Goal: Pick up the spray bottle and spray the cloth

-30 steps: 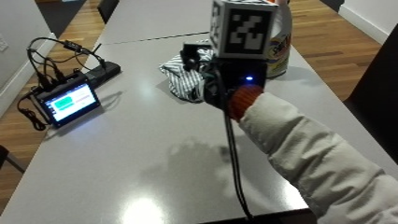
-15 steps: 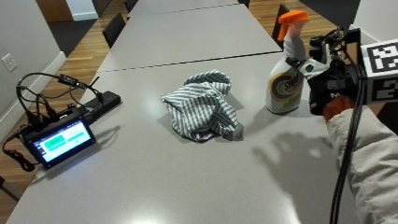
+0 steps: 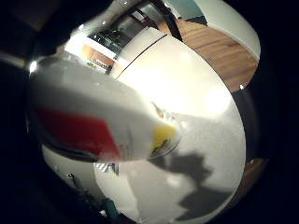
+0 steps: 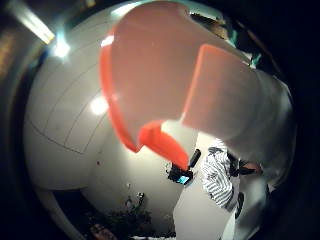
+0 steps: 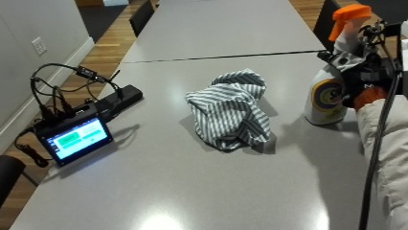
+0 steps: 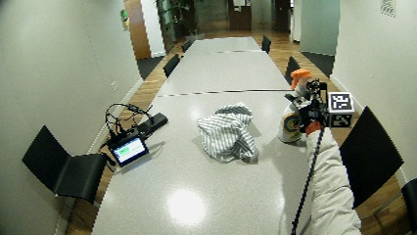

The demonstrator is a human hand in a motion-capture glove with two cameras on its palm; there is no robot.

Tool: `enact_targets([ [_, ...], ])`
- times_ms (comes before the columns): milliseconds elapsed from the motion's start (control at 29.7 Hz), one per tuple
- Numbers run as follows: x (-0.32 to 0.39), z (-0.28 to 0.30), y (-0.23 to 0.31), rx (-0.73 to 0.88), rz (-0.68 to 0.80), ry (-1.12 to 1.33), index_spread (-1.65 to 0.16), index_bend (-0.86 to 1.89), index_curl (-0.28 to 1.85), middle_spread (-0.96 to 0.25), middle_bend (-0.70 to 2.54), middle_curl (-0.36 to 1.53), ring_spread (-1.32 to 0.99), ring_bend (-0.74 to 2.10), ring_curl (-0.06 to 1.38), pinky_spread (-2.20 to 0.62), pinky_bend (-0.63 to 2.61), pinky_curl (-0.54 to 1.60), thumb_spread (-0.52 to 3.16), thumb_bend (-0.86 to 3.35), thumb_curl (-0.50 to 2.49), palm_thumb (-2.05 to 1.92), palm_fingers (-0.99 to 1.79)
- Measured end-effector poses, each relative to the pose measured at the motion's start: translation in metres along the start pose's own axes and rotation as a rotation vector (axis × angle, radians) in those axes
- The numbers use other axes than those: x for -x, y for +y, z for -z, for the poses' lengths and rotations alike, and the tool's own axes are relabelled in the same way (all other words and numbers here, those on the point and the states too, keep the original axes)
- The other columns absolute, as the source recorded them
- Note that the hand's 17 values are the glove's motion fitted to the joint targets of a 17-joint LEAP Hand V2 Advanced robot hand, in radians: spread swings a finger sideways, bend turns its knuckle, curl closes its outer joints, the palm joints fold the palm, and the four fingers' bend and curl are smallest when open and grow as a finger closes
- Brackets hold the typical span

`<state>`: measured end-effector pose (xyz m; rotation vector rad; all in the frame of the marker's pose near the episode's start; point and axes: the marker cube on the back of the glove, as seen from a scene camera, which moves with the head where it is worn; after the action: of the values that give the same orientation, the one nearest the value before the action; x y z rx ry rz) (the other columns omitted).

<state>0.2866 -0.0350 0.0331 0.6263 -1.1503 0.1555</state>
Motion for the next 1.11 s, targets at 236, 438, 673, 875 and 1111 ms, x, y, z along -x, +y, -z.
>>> enact_targets([
  [236,0.016,0.016,-0.016,-0.048,0.040,-0.074,-0.28,0.19,0.36,-0.12,0.42,0.37,-0.15,0.54,0.34,-0.11,0.34,0.24,0.69,0.27,0.39,1.00,1.13],
  [438,0.027,0.020,-0.023,-0.112,0.065,-0.135,-0.27,0.20,0.42,-0.12,0.42,0.41,-0.16,0.55,0.40,-0.17,0.37,0.32,0.58,0.23,0.43,1.08,1.13],
  [673,0.011,0.024,-0.020,-0.176,0.034,-0.123,-0.27,0.19,0.45,-0.12,0.41,0.44,-0.17,0.54,0.44,-0.19,0.38,0.37,0.50,0.18,0.47,1.13,1.12],
  [875,-0.002,0.026,-0.008,-0.167,0.027,0.183,-0.26,0.19,0.48,-0.12,0.40,0.47,-0.17,0.53,0.46,-0.19,0.37,0.40,0.48,0.15,0.51,1.17,1.10],
  [1111,0.074,-0.001,-0.028,-0.119,0.269,0.663,-0.26,0.18,0.50,-0.11,0.39,0.49,-0.17,0.51,0.48,-0.19,0.36,0.43,0.45,0.11,0.54,1.20,1.09],
])
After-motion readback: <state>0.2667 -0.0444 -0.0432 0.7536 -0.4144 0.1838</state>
